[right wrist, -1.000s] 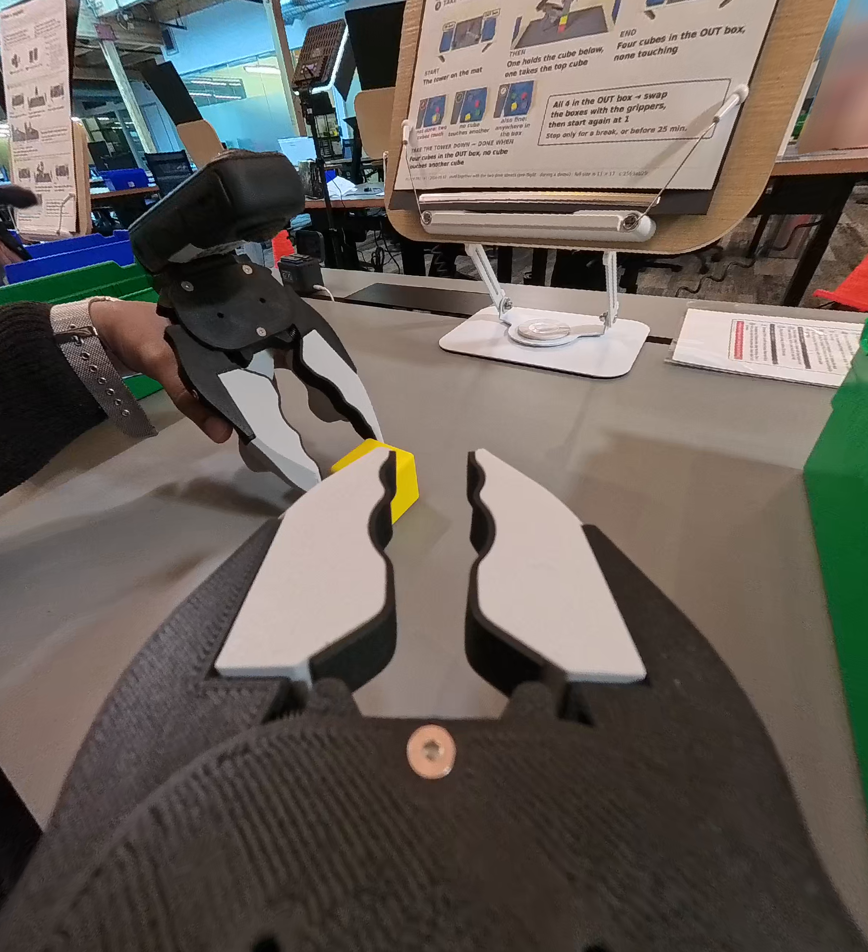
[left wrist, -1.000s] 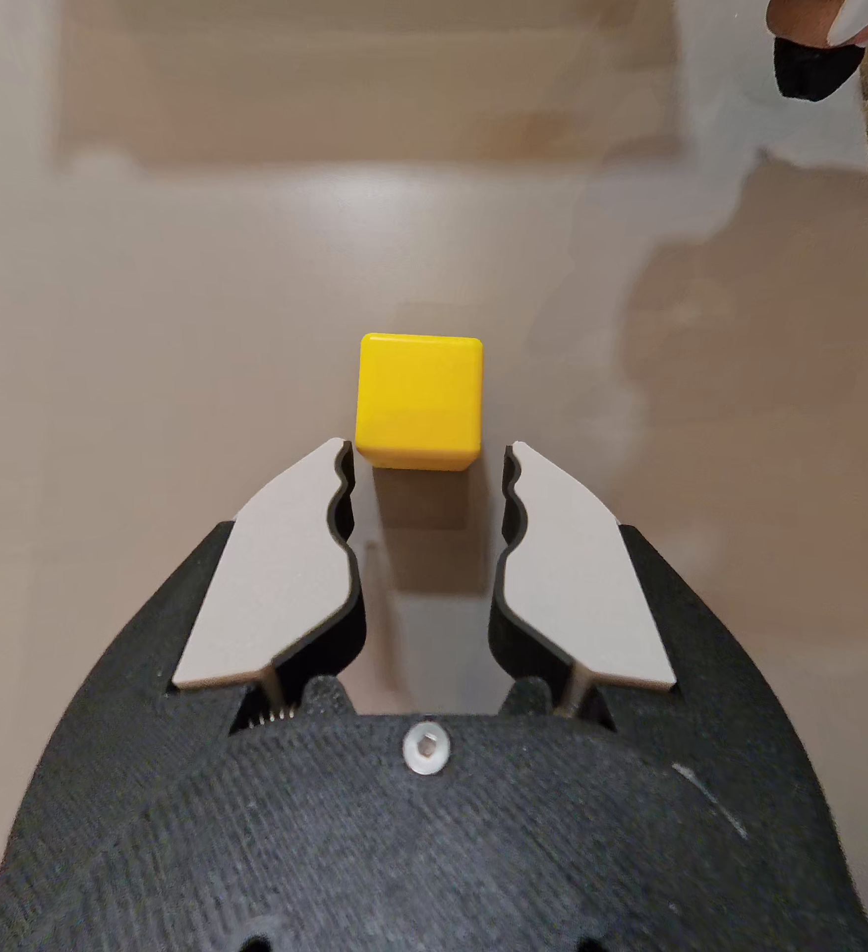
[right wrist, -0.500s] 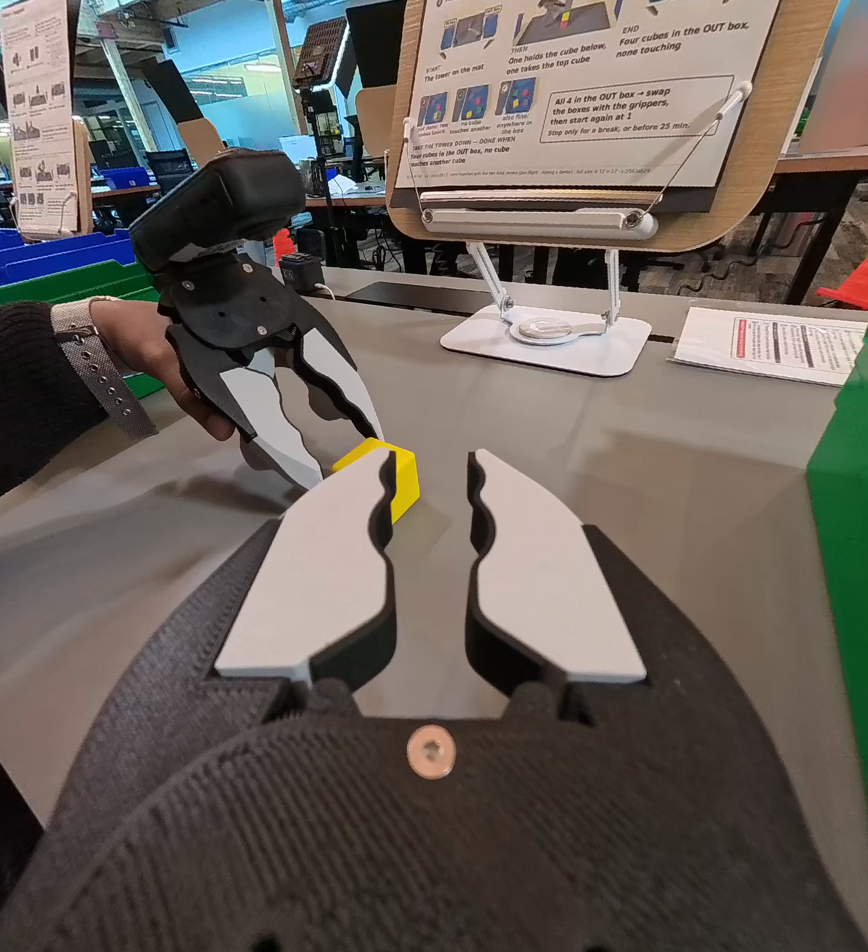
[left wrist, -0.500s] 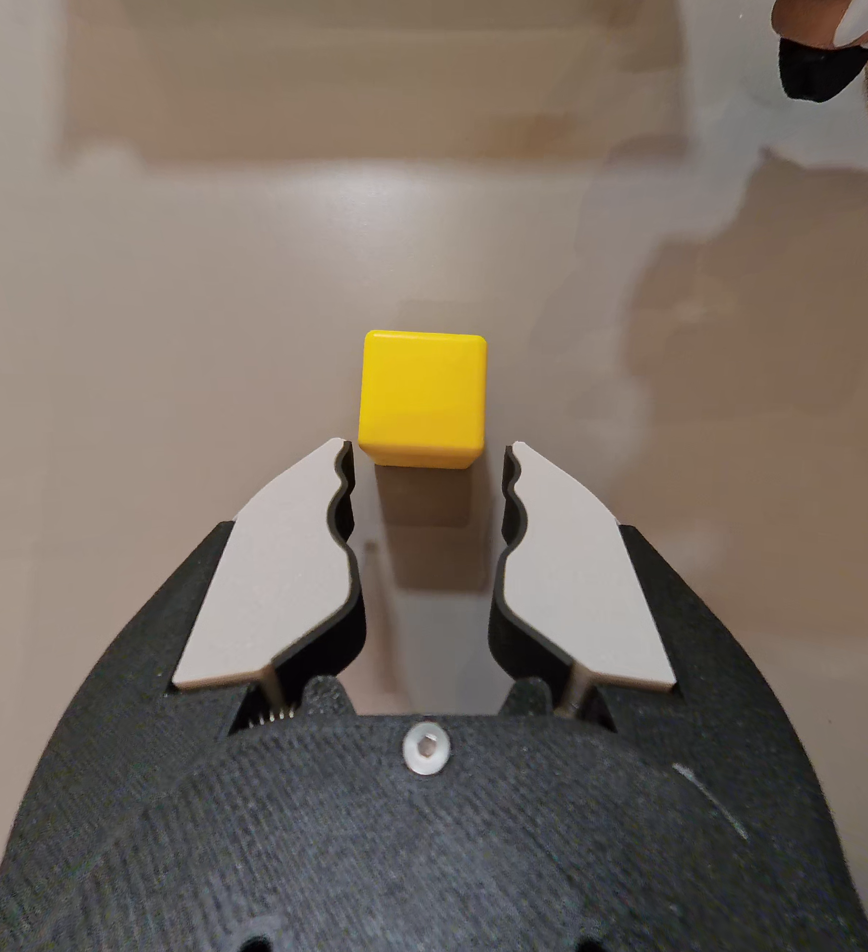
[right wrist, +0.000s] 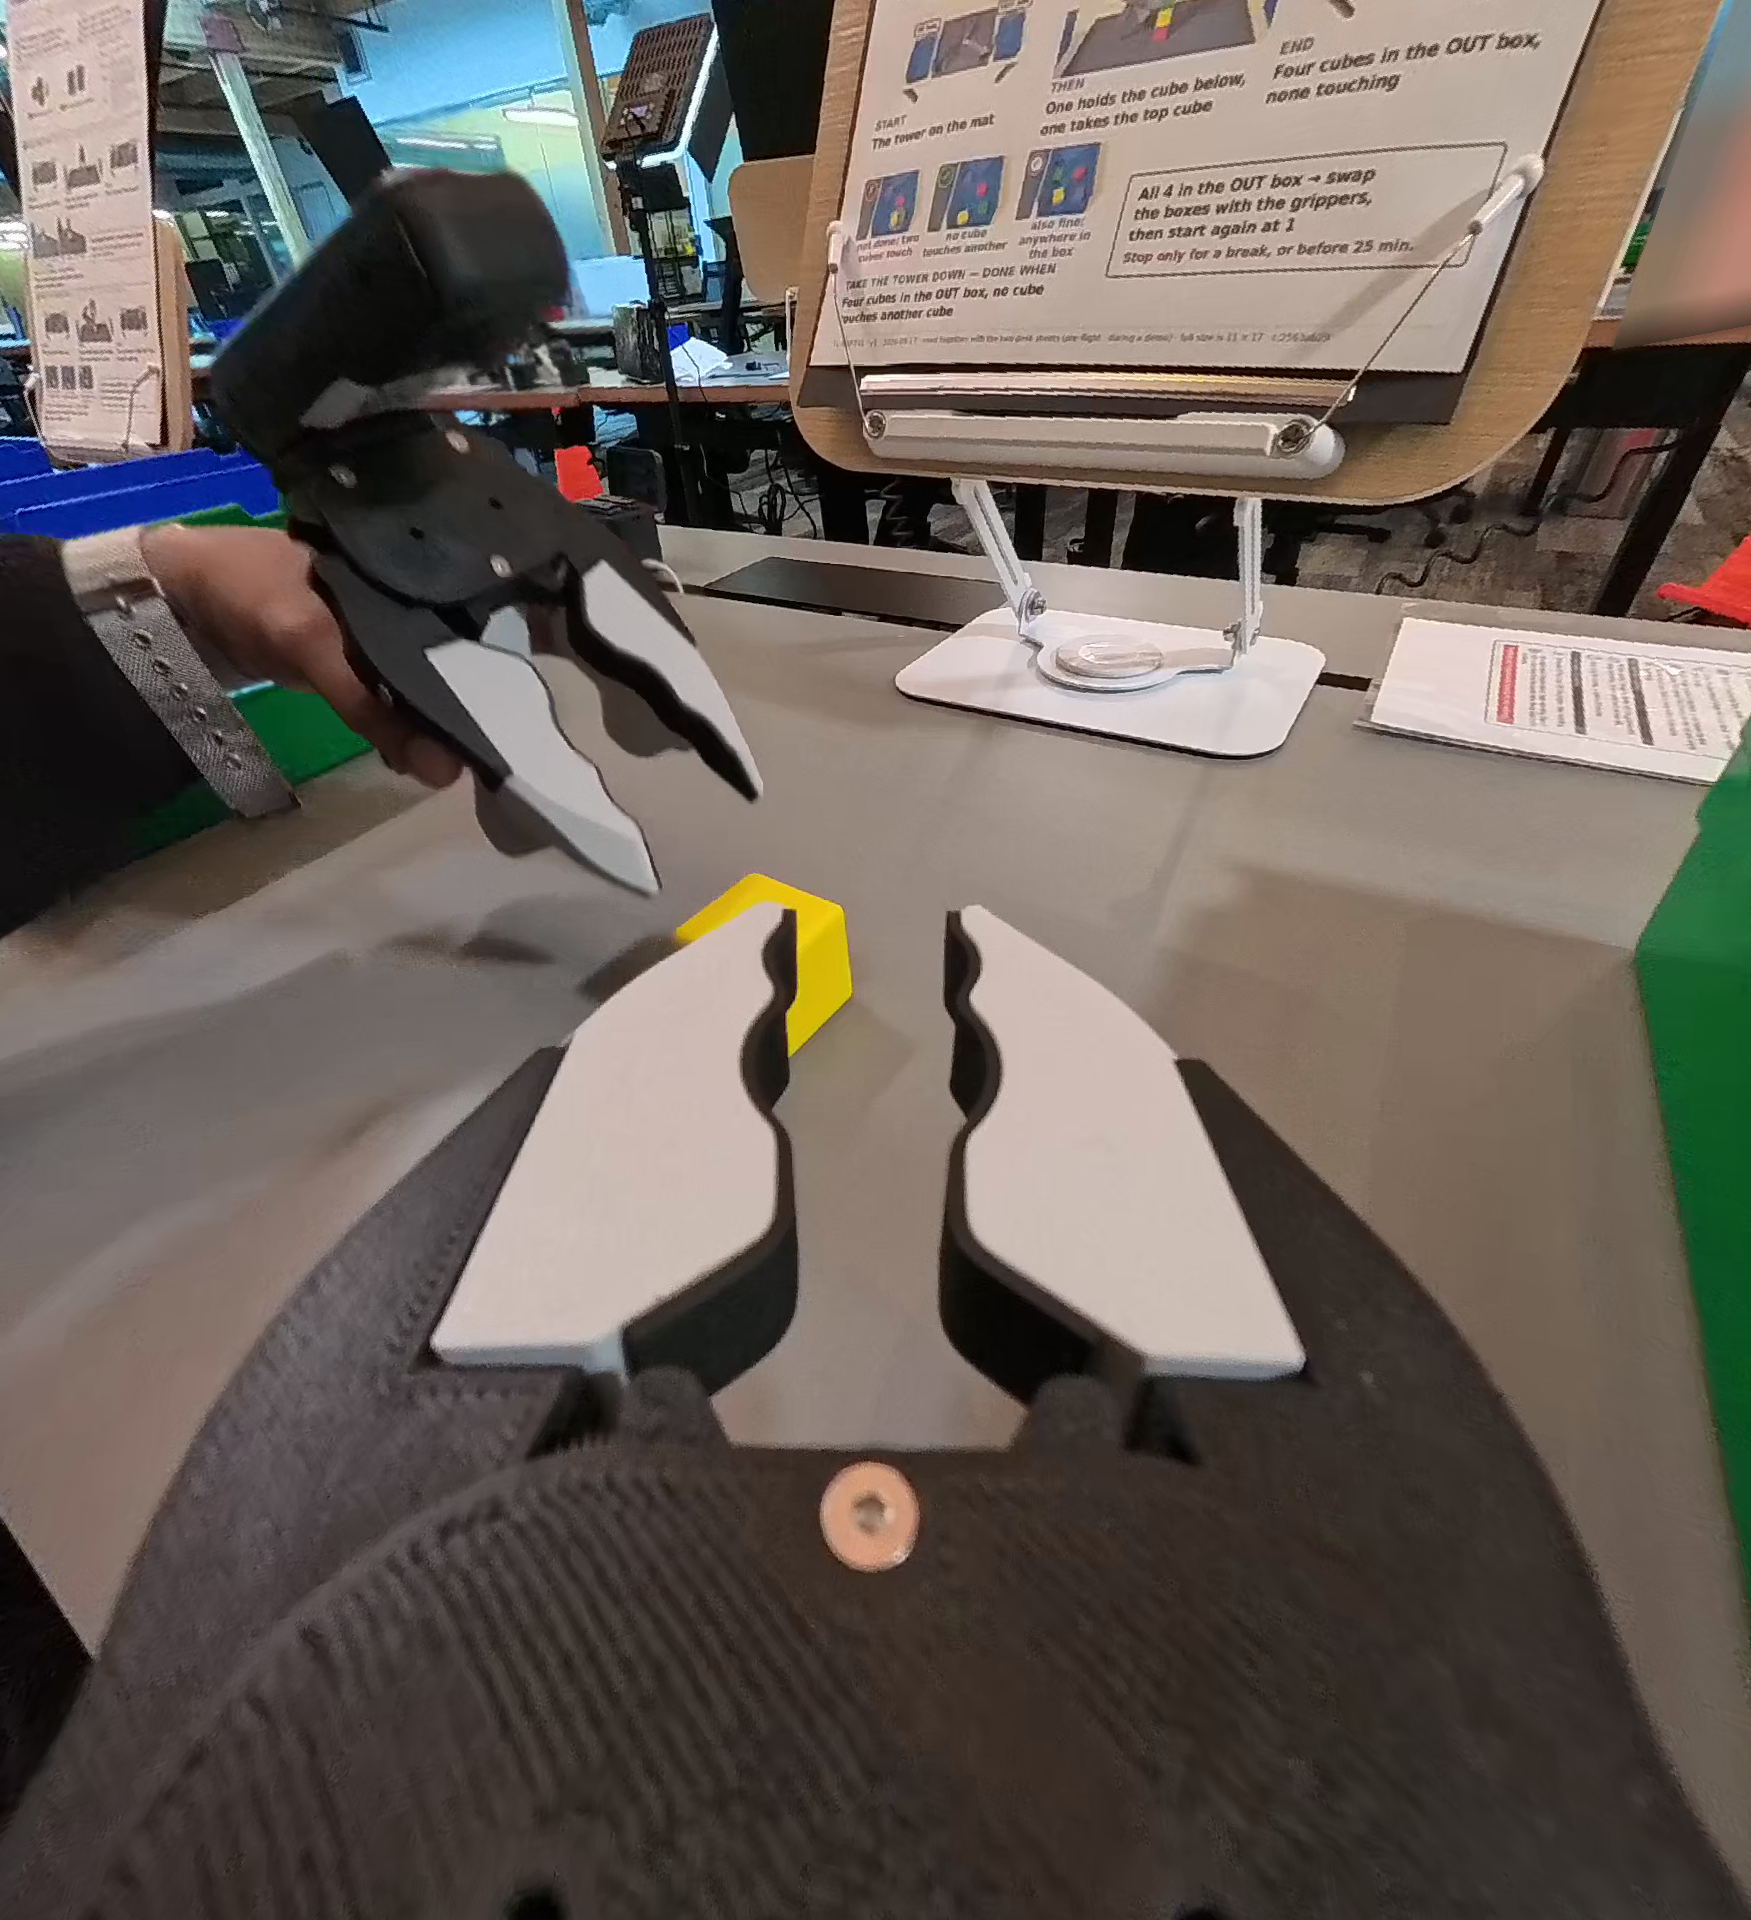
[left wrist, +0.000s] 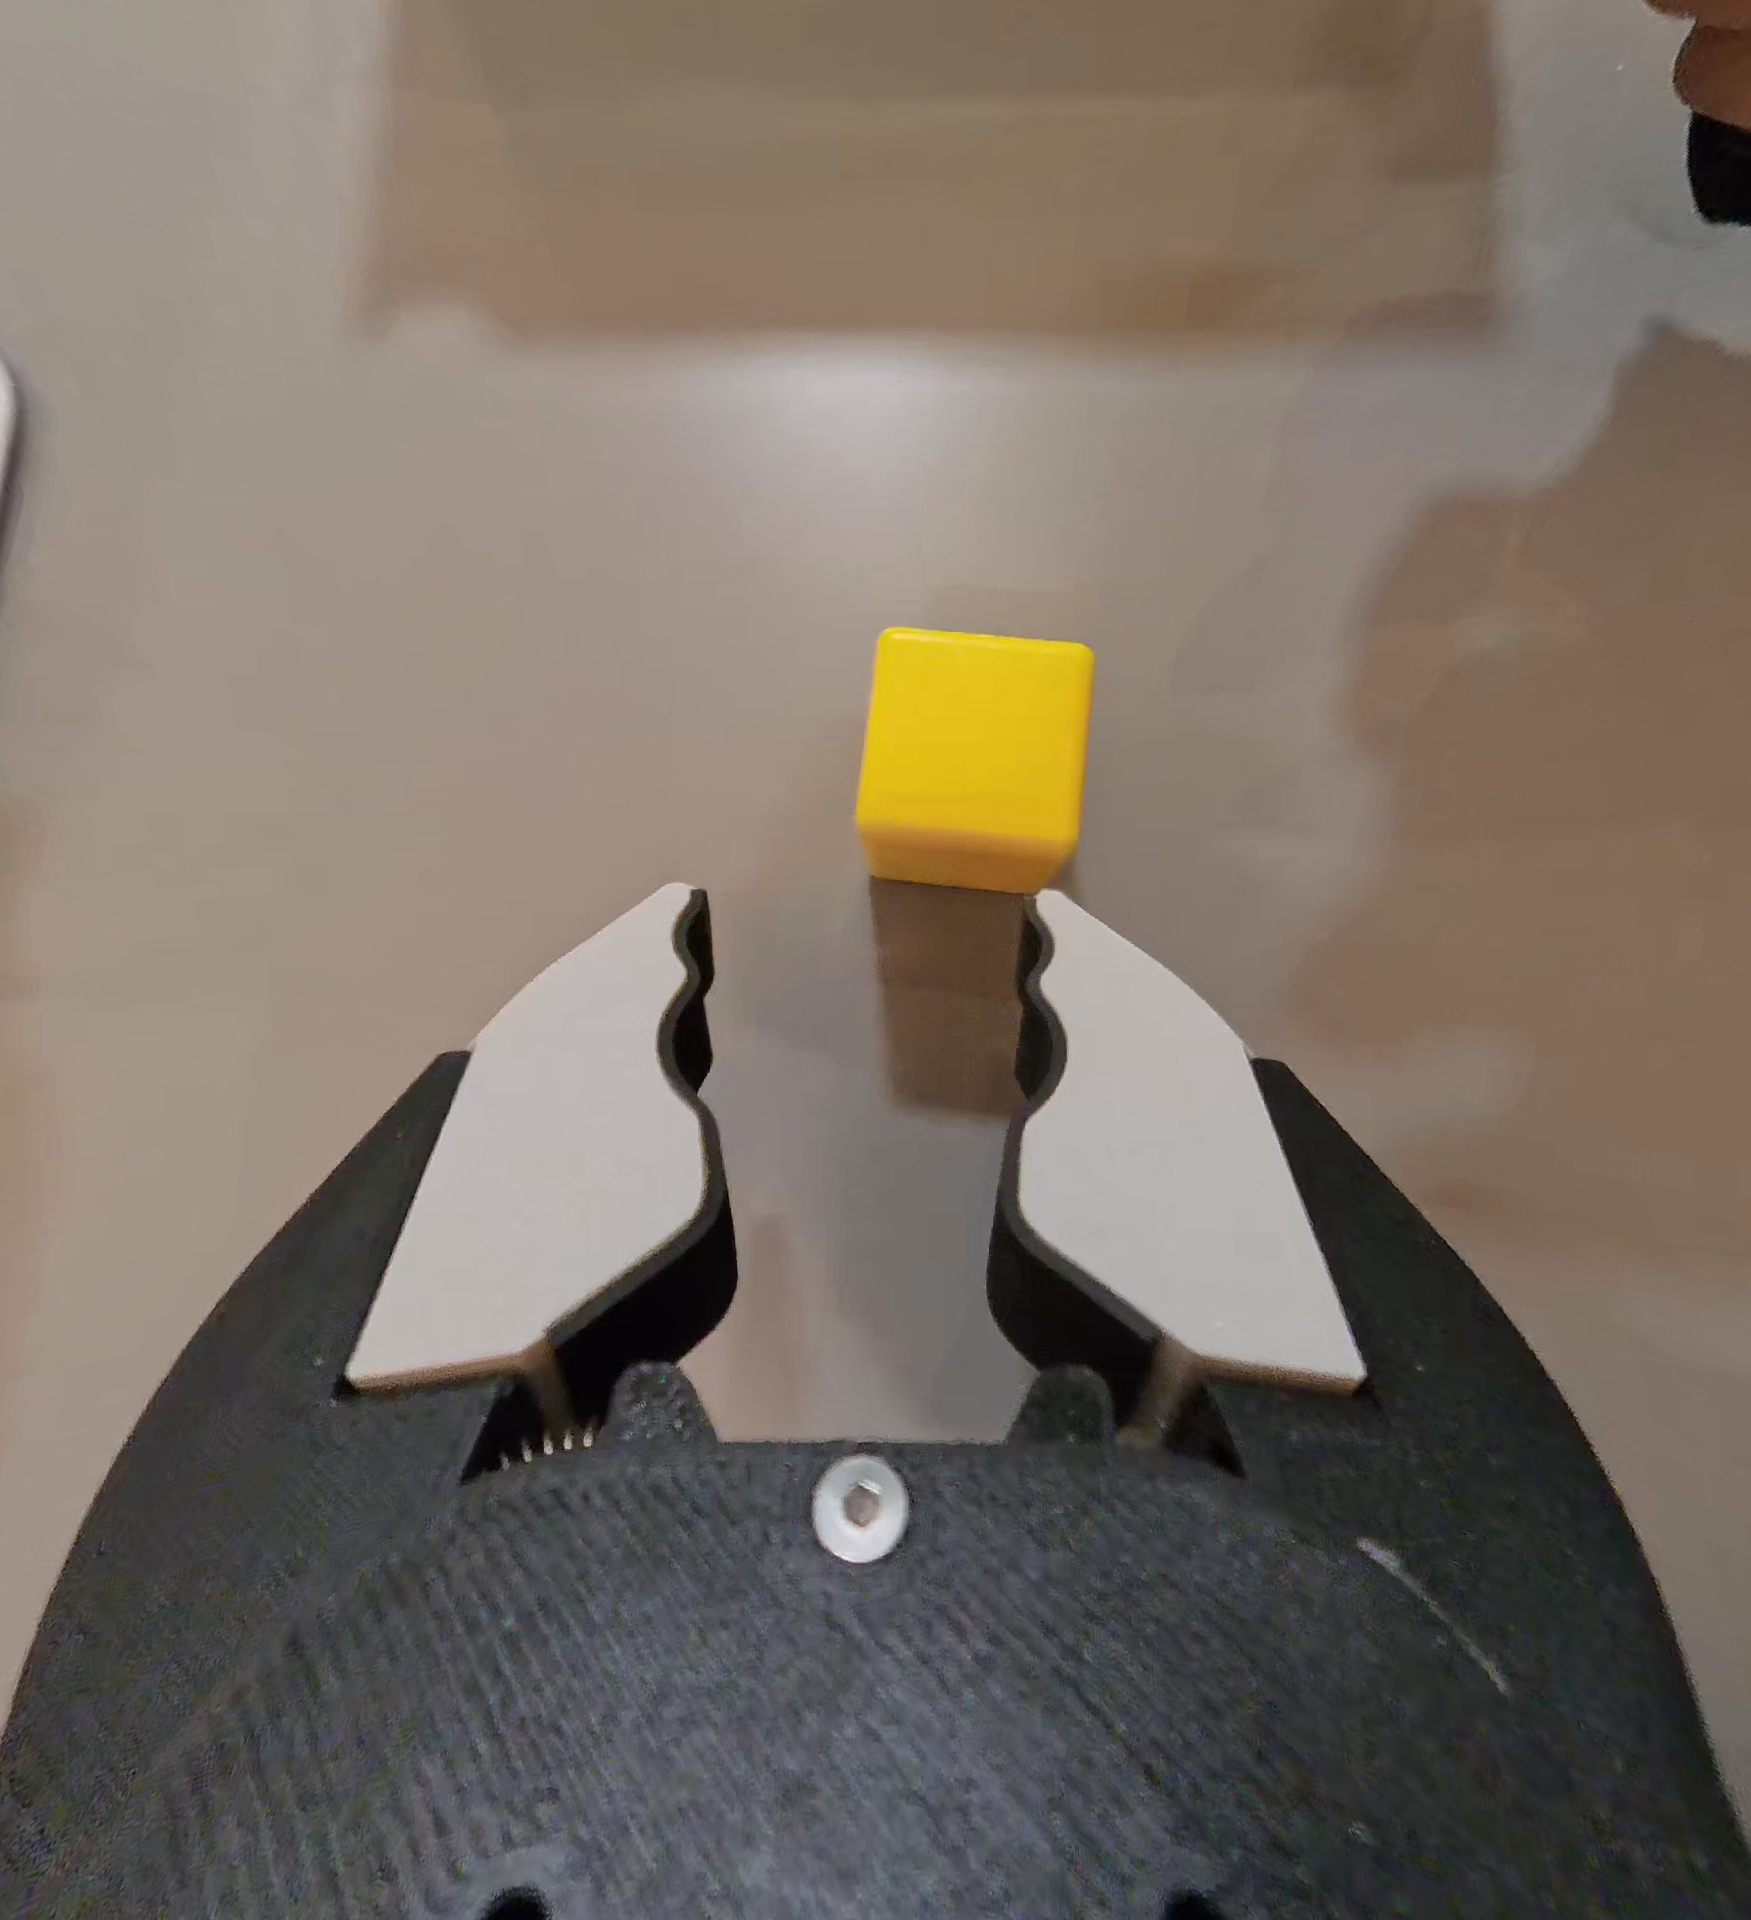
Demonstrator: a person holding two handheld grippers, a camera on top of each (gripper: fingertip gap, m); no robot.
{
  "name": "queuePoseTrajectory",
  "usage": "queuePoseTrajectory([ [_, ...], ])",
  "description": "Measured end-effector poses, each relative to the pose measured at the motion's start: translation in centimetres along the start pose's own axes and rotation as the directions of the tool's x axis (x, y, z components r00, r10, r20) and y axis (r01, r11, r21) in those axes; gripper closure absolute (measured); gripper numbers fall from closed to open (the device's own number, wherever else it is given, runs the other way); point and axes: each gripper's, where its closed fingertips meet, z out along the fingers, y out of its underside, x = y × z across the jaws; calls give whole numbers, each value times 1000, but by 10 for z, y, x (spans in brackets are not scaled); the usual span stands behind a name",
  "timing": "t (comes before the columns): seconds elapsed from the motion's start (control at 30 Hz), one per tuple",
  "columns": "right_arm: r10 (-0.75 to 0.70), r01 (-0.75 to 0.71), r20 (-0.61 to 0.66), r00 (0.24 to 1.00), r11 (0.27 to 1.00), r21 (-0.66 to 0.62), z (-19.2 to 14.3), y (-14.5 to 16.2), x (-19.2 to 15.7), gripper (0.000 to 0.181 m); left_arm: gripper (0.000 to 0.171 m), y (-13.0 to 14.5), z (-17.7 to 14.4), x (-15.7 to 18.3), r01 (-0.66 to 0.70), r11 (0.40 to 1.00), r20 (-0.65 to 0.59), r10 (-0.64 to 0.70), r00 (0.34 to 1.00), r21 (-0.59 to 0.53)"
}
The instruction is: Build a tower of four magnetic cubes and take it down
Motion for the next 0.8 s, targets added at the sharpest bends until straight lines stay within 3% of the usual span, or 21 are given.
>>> queuePoseTrajectory([
  [0.1, 1, -1, 0, 1000, 1000, 0, 0, 0, 0, 154, 114, -9, -26, -15, 45, 996, 49, -49, 998, 83],
  [0.2, 9, -9, 6, 1000, 1000, 1, 0, 0, -1, 154, 114, -20, -62, -45, 108, 977, 195, -144, 970, 185],
  [0.3, 11, -11, 21, 1000, 1000, 3, 4, -1, -4, 154, 114, -24, -105, -72, 167, 945, 341, -261, 903, 281],
  [0.47, 2, -2, 75, 997, 1000, -2, 18, -2, -16, 153, 113, -15, -178, -84, 235, 879, 439, -420, 794, 414],
  [0.63, -11, 12, 148, 989, 1000, -6, 37, -4, -35, 153, 113, 34, -249, -87, 290, 848, 594, -520, 614, 443],
  [0.73, -17, 19, 198, 980, 1000, -8, 48, -5, -48, 153, 112, 83, -284, -82, 371, 834, 679, -549, 487, 408],
  [0.8, -24, 27, 231, 973, 1000, -10, 56, -5, -58, 153, 112, 130, -301, -74, 491, 792, 726, -571, 384, 364],
])
